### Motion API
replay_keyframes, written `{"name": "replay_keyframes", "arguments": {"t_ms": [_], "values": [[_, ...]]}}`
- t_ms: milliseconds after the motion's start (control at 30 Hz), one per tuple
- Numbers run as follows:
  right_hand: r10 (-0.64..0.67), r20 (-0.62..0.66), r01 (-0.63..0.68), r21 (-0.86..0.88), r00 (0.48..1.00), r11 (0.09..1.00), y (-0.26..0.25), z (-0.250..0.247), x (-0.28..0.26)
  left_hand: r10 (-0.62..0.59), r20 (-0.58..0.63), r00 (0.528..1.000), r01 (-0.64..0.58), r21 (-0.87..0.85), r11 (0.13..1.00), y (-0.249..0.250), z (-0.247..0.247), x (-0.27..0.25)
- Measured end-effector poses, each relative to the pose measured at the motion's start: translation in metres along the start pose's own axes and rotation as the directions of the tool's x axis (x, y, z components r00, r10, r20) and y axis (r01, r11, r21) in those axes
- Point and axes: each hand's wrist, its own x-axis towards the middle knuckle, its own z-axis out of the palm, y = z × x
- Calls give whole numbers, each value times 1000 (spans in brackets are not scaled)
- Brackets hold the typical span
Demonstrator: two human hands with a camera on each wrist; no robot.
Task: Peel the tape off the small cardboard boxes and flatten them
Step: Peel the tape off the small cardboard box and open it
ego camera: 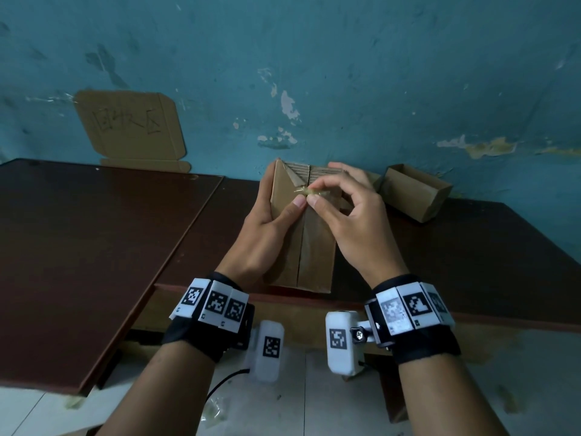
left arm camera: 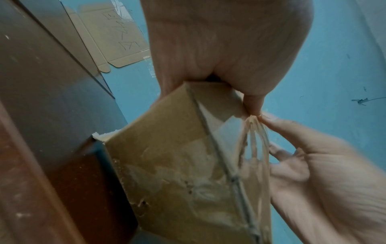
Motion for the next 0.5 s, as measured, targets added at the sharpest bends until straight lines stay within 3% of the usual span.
{"name": "replay_keyframes", "arguments": {"t_ms": [333,500], "values": [[28,29,-33,170,999,985,-2,4,-2,28,-17,999,-28,8,1000,0,2,-1],[-46,-74,52,85,996,995,9,10,0,14,-22,1000,-14,-15,1000,4,1,-2]]}}
